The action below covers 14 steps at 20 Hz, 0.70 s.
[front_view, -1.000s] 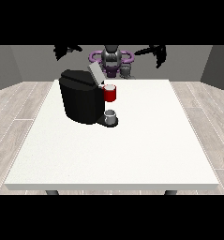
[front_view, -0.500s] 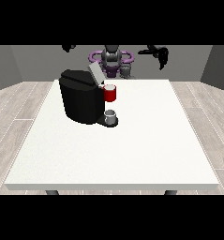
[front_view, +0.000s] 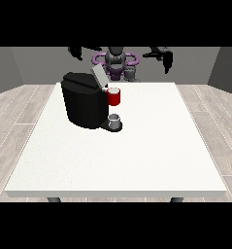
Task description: Insert the coffee pod into the coffee machine and close the lid
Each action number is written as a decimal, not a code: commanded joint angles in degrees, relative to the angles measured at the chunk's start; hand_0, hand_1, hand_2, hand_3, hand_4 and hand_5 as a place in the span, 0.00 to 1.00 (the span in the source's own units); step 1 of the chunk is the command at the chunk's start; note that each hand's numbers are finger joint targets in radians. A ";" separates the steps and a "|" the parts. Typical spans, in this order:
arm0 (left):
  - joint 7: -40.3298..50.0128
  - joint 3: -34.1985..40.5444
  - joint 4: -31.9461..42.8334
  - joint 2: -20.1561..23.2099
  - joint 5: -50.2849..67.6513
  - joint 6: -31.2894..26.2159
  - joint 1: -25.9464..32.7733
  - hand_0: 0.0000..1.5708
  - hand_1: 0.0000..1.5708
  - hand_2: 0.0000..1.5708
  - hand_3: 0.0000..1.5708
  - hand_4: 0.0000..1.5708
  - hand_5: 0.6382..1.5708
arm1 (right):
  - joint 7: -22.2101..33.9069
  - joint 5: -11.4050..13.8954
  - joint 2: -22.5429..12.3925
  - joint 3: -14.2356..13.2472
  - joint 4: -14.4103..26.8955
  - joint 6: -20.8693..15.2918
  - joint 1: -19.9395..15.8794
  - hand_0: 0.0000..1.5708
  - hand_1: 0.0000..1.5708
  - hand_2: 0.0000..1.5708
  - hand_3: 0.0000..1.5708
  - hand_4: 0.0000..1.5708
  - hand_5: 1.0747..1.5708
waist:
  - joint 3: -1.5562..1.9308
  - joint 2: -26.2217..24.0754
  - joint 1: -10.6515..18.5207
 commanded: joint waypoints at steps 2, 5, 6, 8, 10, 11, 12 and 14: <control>0.85 -2.40 -7.76 -0.70 3.13 1.10 6.60 0.00 0.00 0.00 0.00 0.00 1.00 | -2.24 -2.11 -0.46 -2.48 3.35 2.28 -1.37 0.00 0.00 0.00 0.00 0.00 1.00 | 0.02 1.76 1.05; 3.17 -4.41 -10.57 -0.71 4.72 3.22 5.15 0.00 0.00 0.00 0.00 0.00 1.00 | -4.70 -0.65 1.21 -1.74 6.82 1.35 -2.83 0.00 0.00 0.00 0.00 0.00 1.00 | 0.03 5.47 0.59; 5.92 -3.73 -13.34 -0.71 5.12 0.01 6.82 0.00 0.00 0.00 0.00 0.00 1.00 | -2.73 -1.92 -0.65 -3.91 8.28 2.10 -3.78 0.00 0.00 0.00 0.00 0.00 1.00 | 0.03 4.46 1.92; 3.75 -3.02 -13.46 0.60 5.21 1.30 7.20 0.00 0.00 0.00 0.00 0.00 1.00 | -4.09 -0.61 1.31 -2.48 8.47 0.73 -5.93 0.00 0.00 0.00 0.00 0.00 1.00 | 0.01 7.55 -0.40; 4.03 -4.29 -15.85 0.53 4.14 3.25 9.30 0.00 0.00 0.00 0.00 0.00 1.00 | -0.38 -0.54 1.80 -1.38 8.11 1.02 -8.97 0.00 0.00 0.00 0.00 0.00 1.00 | 0.01 7.00 -1.13; 3.70 -3.31 -15.49 2.65 5.18 1.01 11.01 0.00 0.00 0.00 0.00 0.00 1.00 | 0.66 -0.41 1.54 -1.52 7.53 0.80 -8.66 0.00 0.00 0.00 0.00 0.00 1.00 | 0.00 6.85 -1.69; 5.21 -3.20 -16.84 1.94 6.18 2.91 7.68 0.00 0.00 0.00 0.00 0.00 1.00 | -4.63 0.21 1.84 -1.73 10.31 1.42 -9.25 0.00 0.00 0.00 0.00 0.00 1.00 | 0.01 9.34 -1.93; 7.80 -4.81 -20.55 1.75 6.78 1.51 11.49 0.00 0.00 0.00 0.00 0.00 1.00 | -0.80 -1.23 0.64 -3.47 11.72 1.77 -11.02 0.00 0.00 0.00 0.00 0.00 1.00 | 0.01 7.21 -0.42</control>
